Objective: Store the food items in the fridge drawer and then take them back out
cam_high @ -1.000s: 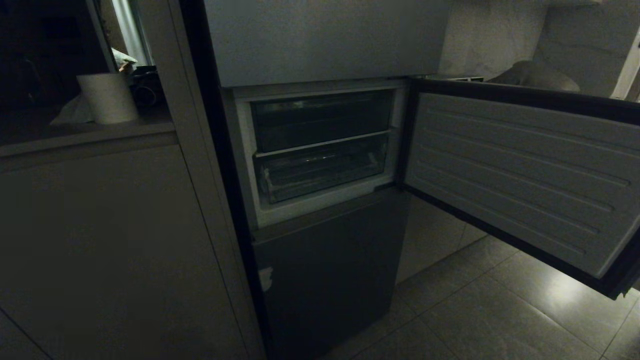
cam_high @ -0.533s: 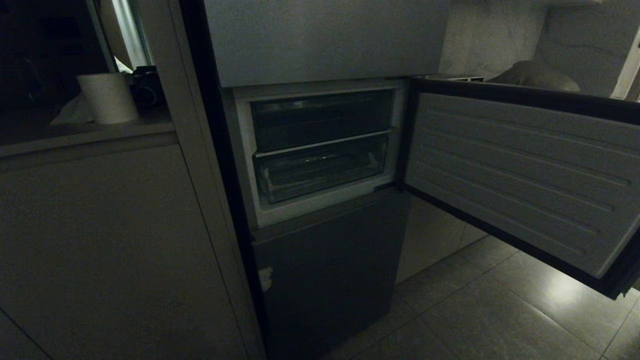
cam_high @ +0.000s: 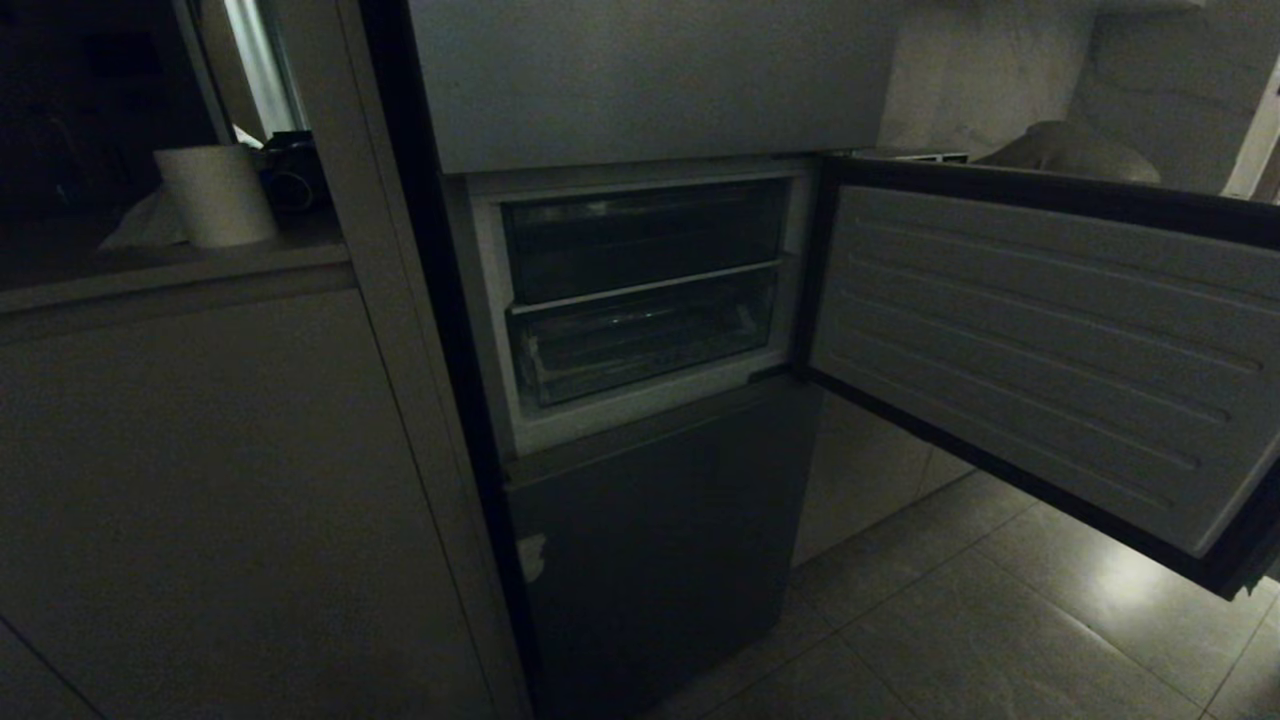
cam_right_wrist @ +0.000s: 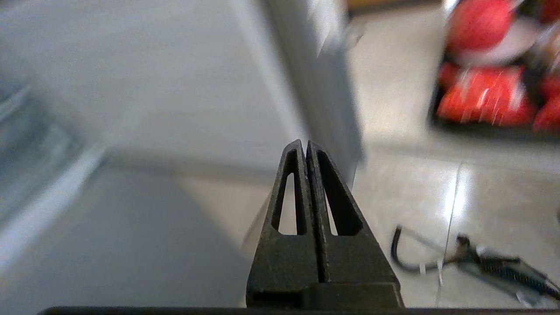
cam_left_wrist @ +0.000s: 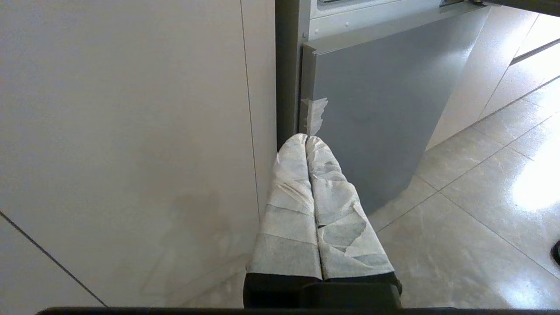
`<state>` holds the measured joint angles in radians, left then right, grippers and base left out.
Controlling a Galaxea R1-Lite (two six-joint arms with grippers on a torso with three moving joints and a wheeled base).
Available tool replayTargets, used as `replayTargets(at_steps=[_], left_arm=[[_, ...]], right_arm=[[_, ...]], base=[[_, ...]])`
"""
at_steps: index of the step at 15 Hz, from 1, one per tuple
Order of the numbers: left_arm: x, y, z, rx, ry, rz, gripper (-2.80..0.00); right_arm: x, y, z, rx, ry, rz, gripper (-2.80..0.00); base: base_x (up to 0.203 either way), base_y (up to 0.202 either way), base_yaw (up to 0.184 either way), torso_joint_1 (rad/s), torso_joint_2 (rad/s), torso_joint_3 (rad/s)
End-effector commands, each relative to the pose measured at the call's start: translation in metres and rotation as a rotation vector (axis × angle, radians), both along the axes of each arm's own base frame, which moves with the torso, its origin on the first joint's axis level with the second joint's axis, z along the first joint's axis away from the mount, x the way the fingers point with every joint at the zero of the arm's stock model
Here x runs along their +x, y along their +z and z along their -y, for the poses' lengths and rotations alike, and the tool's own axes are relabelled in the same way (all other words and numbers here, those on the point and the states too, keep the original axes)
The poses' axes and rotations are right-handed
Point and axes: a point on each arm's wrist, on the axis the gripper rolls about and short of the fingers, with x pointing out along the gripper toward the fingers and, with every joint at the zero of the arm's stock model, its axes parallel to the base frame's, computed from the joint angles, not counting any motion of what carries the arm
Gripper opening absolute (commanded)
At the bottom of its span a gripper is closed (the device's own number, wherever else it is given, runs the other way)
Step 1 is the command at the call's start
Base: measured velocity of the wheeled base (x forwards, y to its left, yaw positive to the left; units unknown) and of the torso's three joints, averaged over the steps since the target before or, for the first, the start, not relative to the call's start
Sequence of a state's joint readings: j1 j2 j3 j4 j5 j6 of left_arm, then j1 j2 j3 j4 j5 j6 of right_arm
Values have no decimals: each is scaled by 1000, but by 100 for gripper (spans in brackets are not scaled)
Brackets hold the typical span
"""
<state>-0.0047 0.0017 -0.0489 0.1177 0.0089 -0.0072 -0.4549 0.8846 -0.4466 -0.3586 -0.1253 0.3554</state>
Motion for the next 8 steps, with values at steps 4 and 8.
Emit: replayTargets(at_steps=[4, 8], left_arm=[[0, 0, 0, 0, 0, 0, -280], [0, 0, 0, 0, 0, -2, -280]], right_arm=[[77, 8, 90, -2, -195, 26, -280], [109, 20, 132, -57, -236, 97, -280]], base=[[0, 0, 0, 0, 0, 0], [0, 0, 0, 0, 0, 0]])
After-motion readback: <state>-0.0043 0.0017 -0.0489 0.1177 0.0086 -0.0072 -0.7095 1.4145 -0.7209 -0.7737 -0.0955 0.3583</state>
